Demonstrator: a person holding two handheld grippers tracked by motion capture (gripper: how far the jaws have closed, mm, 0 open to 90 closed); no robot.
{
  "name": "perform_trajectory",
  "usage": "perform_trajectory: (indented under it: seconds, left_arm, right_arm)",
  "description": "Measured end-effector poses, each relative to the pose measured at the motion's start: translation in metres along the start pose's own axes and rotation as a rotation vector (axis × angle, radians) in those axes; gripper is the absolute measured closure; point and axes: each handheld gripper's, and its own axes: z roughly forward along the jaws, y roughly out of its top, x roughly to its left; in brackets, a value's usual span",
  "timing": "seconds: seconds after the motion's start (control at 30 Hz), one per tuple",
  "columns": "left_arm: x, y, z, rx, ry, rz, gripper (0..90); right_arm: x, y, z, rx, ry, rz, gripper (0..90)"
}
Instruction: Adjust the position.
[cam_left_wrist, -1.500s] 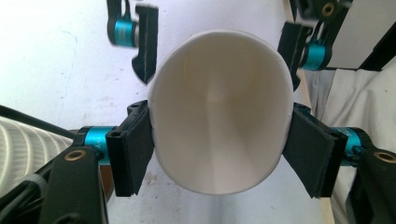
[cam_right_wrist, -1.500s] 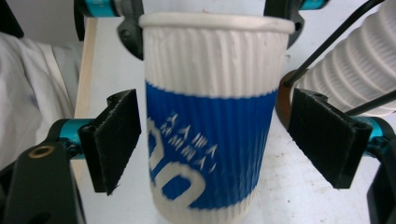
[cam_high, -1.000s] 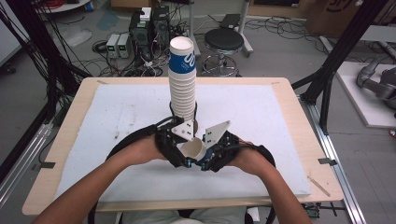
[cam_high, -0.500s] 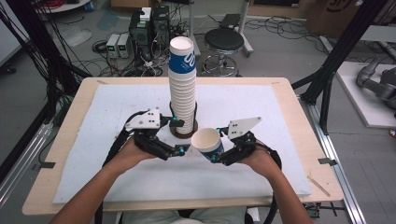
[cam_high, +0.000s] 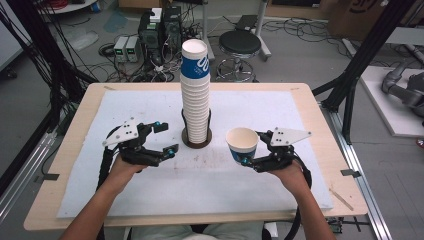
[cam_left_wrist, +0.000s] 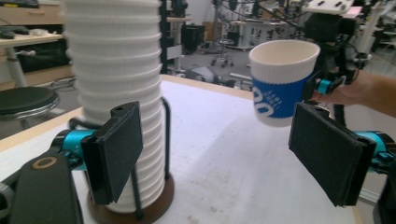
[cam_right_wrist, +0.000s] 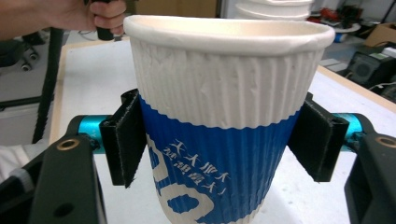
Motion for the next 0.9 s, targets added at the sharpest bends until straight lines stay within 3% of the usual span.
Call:
perform_trajectory:
  seconds: [0.47, 0.7, 0.9]
  left_arm:
    - [0.007, -0.025, -0.017, 0.007, 0.116, 0.006, 18.3]
    - [0.009, -0.029, -0.027, -0.01, 0.148, -0.009, 18.3]
    - [0.012, -0.035, -0.029, 0.004, 0.155, -0.026, 18.3]
  right_arm:
    - [-0.005, -0.015, -0.02, -0.055, -0.084, 0.03, 27.8]
    - [-0.004, -0.016, -0.026, -0.071, -0.1, 0.029, 27.8]
    - [-0.006, -0.017, -0.027, -0.087, -0.11, 0.042, 27.8]
